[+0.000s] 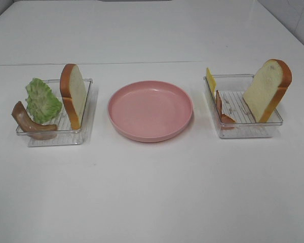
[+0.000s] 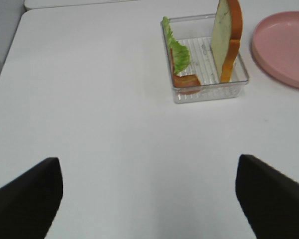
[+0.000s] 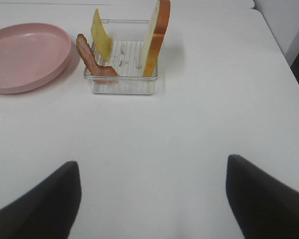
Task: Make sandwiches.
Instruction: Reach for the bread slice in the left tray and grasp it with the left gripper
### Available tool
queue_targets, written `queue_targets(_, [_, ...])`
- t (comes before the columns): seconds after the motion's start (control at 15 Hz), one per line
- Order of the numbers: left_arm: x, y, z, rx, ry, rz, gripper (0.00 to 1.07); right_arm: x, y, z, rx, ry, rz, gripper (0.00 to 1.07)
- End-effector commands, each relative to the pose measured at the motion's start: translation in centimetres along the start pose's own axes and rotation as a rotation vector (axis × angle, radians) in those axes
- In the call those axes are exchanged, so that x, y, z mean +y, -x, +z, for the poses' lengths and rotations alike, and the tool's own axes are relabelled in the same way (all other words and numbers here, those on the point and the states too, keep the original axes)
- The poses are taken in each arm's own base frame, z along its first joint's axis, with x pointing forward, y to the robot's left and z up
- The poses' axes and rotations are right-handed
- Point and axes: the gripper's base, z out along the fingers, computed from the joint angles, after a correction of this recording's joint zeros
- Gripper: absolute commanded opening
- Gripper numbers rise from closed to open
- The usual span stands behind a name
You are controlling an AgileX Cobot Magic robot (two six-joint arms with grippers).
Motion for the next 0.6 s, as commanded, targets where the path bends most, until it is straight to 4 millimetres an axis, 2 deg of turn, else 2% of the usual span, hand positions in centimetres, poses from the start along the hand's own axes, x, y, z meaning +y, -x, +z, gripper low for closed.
queue_targets(0.07, [-0.5,3.0,1.4,-0.006,-0.061,-0.061,0.89,0.0,0.0,-0.2,-0.023,-0.008,-0.004,0.76])
queue_targets(0.2, [-0.8,6.4,3.5,0.041,-0.111,-0.094,0.88,0.0,0.0,-0.2,-0.023,-0.008,-0.004,0.76])
queue_targets(0.27, [-1.0,9.0,5.7,0.101,-0.138,-0.092,0.88,0.0,0.0,-0.2,-0.023,-0.008,-0.004,0.76])
queue_targets(0.33, [-1.0,10.8,7.0,0.131,-0.147,-0.088,0.88,0.0,0.0,-0.2,-0.023,-0.008,-0.004,0.76])
queue_targets(0.6, [-1.0,15.3,14.2,0.379,-0.176,-0.097,0.88,0.0,0.0,-0.2,-0.023,-0.008,-0.004,0.76])
